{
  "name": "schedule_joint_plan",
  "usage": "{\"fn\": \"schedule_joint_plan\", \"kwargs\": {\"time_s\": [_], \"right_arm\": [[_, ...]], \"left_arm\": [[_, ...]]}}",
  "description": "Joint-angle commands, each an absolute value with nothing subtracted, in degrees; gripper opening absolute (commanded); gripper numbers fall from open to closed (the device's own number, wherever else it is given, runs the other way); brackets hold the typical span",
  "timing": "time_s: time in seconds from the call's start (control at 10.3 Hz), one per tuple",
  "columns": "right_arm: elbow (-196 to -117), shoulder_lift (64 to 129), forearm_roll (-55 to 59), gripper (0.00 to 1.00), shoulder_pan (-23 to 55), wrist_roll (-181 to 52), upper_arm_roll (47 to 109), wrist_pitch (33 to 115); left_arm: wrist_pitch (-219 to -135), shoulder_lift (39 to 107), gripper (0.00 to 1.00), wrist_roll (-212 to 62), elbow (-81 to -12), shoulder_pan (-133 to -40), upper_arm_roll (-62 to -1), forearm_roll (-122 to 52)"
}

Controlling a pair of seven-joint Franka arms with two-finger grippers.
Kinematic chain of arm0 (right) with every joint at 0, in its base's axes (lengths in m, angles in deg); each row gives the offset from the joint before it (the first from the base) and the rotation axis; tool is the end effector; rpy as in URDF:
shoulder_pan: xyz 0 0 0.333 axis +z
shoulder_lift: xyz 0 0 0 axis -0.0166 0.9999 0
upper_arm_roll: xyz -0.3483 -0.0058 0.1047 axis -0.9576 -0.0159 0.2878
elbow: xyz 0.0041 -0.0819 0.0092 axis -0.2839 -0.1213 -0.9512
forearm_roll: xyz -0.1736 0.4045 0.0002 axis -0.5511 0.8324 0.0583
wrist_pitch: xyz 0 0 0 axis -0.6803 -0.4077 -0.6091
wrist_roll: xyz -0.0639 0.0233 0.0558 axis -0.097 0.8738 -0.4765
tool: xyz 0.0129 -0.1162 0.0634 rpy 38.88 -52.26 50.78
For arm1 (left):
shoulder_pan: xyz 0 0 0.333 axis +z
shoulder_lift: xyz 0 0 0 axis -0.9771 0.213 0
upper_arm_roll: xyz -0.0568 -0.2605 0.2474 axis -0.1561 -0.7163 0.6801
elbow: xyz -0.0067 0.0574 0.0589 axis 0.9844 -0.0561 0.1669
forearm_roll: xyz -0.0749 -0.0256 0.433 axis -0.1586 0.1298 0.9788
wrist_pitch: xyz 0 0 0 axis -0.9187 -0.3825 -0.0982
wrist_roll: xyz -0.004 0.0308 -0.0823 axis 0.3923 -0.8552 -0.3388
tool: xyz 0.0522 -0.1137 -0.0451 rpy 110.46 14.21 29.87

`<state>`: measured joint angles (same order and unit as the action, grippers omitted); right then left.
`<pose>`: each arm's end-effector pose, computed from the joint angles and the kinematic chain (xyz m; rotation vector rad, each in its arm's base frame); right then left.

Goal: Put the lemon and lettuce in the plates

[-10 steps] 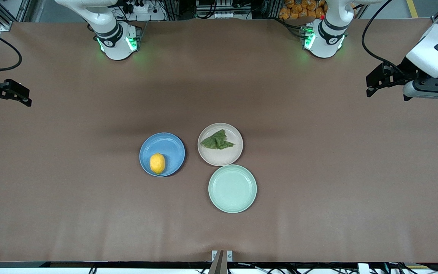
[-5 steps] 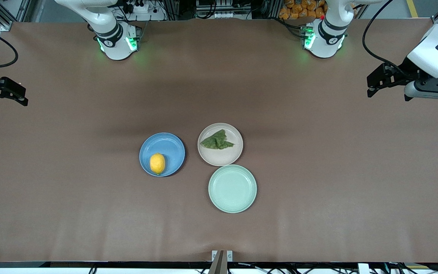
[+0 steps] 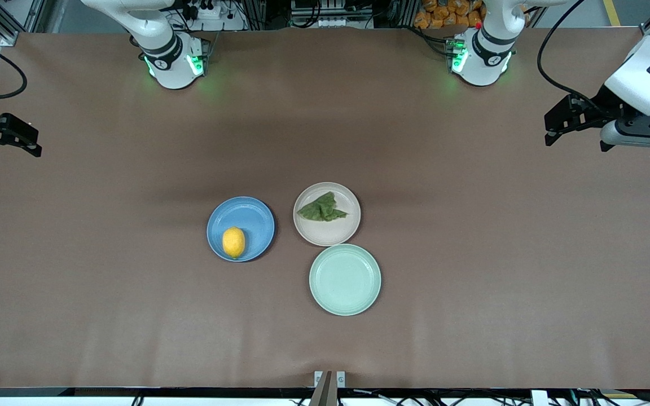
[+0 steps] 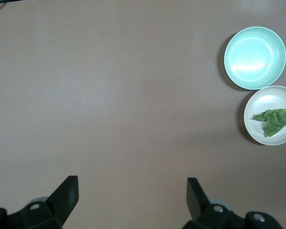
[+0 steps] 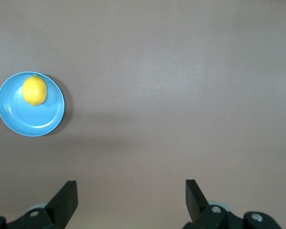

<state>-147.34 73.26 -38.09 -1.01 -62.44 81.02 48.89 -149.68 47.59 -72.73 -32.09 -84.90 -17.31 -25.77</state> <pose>0.6026 -0.0326 0.6518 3.0792 0.1334 0.0090 0.5963 -0.1190 0.6835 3.1256 -0.2046 0.1130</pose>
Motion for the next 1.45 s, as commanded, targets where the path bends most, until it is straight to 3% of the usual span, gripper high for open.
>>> {"fn": "schedule_joint_plan", "kwargs": {"time_s": [0.0,1.36], "right_arm": [[-145.71,73.98,-36.22,1.00,-1.22,-64.74,80.85,47.79],[-145.89,74.06,-35.95,1.00,-1.22,-69.60,80.93,47.44]], "left_arm": [[-149.86,48.03,1.00,-72.49,-31.24,-84.82,-17.65,-24.53],[-150.30,48.03,1.00,-72.49,-31.24,-84.74,-17.65,-24.62]]}}
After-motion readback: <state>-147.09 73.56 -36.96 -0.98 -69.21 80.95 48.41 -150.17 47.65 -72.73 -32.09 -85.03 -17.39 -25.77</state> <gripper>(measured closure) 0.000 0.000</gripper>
